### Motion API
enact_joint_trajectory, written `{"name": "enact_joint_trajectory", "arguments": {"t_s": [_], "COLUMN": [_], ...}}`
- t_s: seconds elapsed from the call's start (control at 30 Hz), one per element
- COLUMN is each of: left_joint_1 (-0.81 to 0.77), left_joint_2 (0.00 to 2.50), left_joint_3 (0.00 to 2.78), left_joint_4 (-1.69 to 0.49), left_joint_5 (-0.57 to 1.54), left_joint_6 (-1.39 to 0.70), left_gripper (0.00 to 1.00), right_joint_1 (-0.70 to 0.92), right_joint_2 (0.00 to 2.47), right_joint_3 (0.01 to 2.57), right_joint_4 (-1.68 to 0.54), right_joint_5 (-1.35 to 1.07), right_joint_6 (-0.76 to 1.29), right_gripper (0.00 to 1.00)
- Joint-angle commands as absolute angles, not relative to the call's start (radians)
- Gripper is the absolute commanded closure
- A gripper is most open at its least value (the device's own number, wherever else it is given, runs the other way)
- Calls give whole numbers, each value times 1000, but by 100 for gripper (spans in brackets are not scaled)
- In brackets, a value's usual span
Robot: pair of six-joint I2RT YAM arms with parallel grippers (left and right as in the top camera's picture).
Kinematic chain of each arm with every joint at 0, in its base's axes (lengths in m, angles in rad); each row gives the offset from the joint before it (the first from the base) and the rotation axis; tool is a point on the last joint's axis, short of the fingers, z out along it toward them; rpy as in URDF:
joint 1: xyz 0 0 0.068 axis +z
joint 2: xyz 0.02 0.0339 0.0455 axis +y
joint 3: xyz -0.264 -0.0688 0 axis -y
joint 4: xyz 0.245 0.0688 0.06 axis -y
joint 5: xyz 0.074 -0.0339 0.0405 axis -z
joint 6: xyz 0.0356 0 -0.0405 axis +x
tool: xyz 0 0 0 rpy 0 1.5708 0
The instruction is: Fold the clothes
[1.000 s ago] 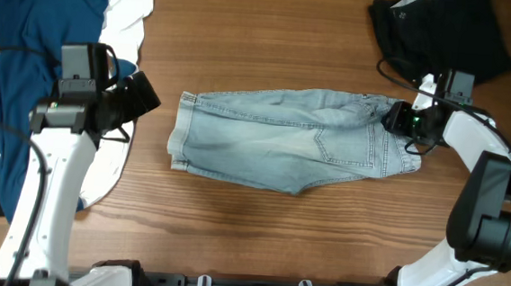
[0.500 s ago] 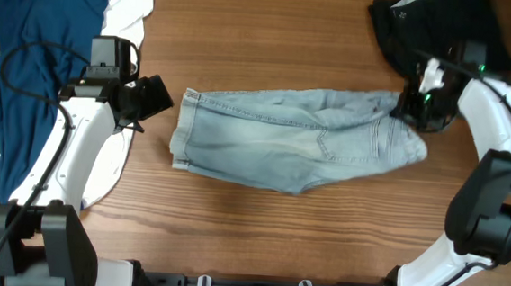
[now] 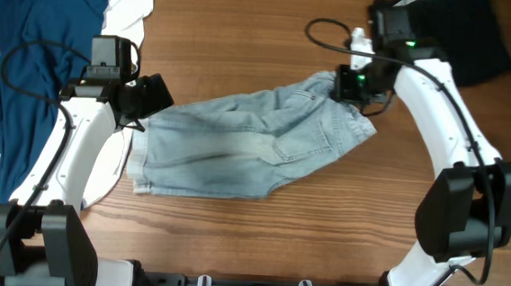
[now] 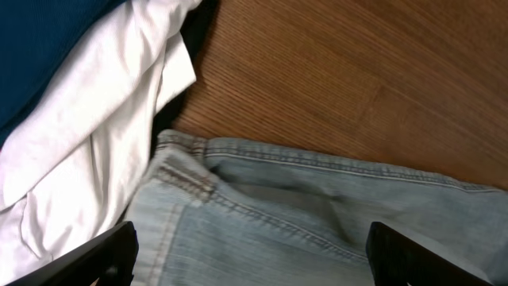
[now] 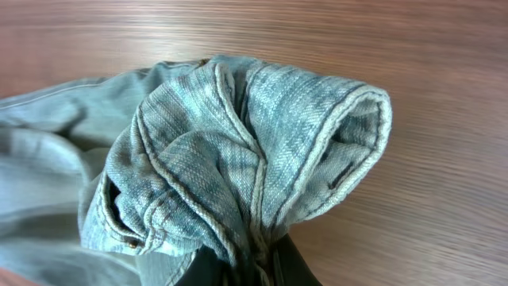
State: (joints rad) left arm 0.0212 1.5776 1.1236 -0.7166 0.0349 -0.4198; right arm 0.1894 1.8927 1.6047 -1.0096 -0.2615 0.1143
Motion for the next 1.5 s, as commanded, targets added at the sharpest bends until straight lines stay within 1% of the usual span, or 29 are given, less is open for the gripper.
{"name": "enact_joint_trajectory", "arguments": {"t_s": [0.0,0.13,0.2,0.3,0.4,0.47,0.67,0.8,0.93,1.13,1.17,1.2,1.23,1.27,1.37,1.43,1.47], "left_joint_1": [17,17,20,46,58,58,58,58,58,58,58,58,58,58,58,58,58], "left_joint_2": [1581,1581,1581,1581,1581,1581,1581,1581,1581,1581,1581,1582,1583,1586,1586,1586,1586], "left_joint_3": [1125,1125,1125,1125,1125,1125,1125,1125,1125,1125,1125,1125,1125,1125,1125,1125,1125], "left_joint_4": [-714,-710,-715,-718,-718,-714,-714,-714,-714,-714,-713,-713,-713,-713,-714,-714,-714], "left_joint_5": [36,31,-22,-38,-35,-35,-26,-23,-23,-19,-19,-19,-19,-19,-15,-12,-11], "left_joint_6": [-400,-400,-399,-399,-400,-400,-400,-400,-400,-400,-400,-400,-400,-400,-400,-400,-400], "left_gripper": [8,8,6,5,5,5,5,5,5,5,5,5,5,5,5,5,5], "right_joint_1": [183,114,33,-64,-99,-69,144,253,330,450,472,489,508,546,576,576,571], "right_joint_2": [1862,1862,1862,1862,1862,1862,1866,1905,1961,2000,2000,2000,2000,2000,1999,1997,1994], "right_joint_3": [1731,1847,1919,1966,1969,1969,1958,1890,1834,1832,1832,1832,1832,1832,1833,1843,1853], "right_joint_4": [-1039,-1131,-1196,-1246,-1278,-1294,-1299,-1271,-1199,-1064,-1041,-1023,-1001,-954,-907,-902,-911], "right_joint_5": [-255,-191,-179,-175,-176,-175,-172,-172,-199,-269,-271,-271,-282,-339,-380,-399,-397], "right_joint_6": [141,113,61,17,-1,-4,59,110,138,169,196,208,208,190,175,156,154], "right_gripper": [96,96,96,96,96,96,95,96,96,96,91,57,37,20,14,10,9]}}
